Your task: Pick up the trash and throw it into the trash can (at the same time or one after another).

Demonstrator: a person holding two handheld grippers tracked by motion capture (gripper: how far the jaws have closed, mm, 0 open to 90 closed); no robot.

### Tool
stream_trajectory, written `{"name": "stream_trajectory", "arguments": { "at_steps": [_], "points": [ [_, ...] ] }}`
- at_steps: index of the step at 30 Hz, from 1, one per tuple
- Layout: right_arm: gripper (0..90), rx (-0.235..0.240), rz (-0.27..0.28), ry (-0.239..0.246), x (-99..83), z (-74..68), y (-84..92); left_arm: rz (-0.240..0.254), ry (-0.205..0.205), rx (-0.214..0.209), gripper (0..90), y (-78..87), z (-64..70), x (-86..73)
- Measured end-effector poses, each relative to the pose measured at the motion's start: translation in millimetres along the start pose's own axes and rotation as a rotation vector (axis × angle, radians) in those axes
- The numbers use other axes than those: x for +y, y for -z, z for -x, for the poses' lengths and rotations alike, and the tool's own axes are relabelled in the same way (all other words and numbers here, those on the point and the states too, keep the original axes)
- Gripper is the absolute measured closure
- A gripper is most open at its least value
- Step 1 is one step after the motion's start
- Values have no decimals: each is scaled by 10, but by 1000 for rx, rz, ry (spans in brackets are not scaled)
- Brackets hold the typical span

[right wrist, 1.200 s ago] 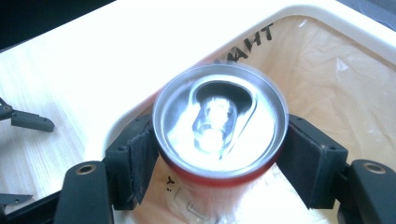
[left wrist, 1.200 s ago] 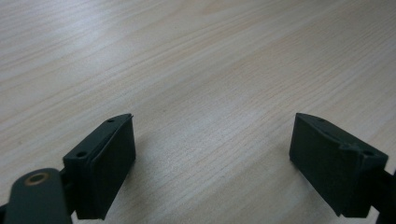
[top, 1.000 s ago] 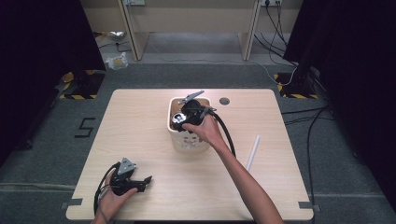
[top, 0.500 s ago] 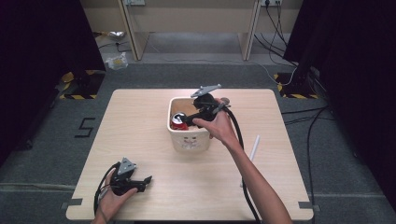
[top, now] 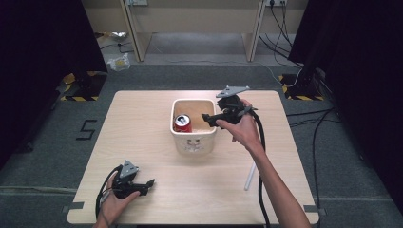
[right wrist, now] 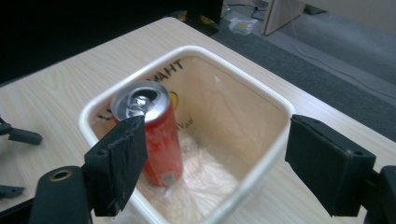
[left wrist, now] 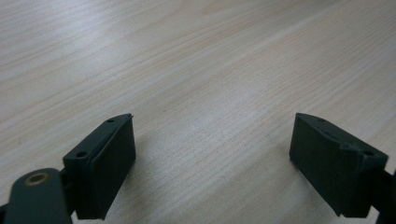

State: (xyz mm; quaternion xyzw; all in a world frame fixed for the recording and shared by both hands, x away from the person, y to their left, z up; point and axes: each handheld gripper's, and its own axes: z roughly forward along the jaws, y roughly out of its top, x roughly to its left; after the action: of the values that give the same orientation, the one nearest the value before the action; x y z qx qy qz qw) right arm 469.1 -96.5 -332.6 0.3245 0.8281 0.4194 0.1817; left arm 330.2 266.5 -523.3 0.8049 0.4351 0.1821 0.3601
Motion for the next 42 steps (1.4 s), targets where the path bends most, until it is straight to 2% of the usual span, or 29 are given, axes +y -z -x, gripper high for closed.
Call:
{"name": "stream_trajectory", "arguments": {
  "at_steps": [4, 5, 8, 11, 23, 36, 42],
  "points": [
    [216, -15, 20, -24, -123, 67, 133, 0, 0, 0, 136, 0, 0, 0],
    [226, -32, 34, -35, -204, 102, 205, -1, 0, 1, 136, 1, 0, 0],
    [233, -34, 49, -48, -303, 136, 279, 3, 1, 2, 136, -2, 1, -1],
    [236, -57, 57, -62, -416, 171, 354, 2, 0, 1, 136, -2, 1, -1],
    [238, -110, 43, -95, -801, 305, 520, 1, 0, 1, 135, -1, 0, -1],
    [245, -164, 14, -82, -1138, 250, 603, 3, 1, 2, 135, -3, 1, -1],
    [246, -151, 11, -88, -1258, 200, 610, 3, 1, 2, 135, -2, 1, -1]
  ]
}}
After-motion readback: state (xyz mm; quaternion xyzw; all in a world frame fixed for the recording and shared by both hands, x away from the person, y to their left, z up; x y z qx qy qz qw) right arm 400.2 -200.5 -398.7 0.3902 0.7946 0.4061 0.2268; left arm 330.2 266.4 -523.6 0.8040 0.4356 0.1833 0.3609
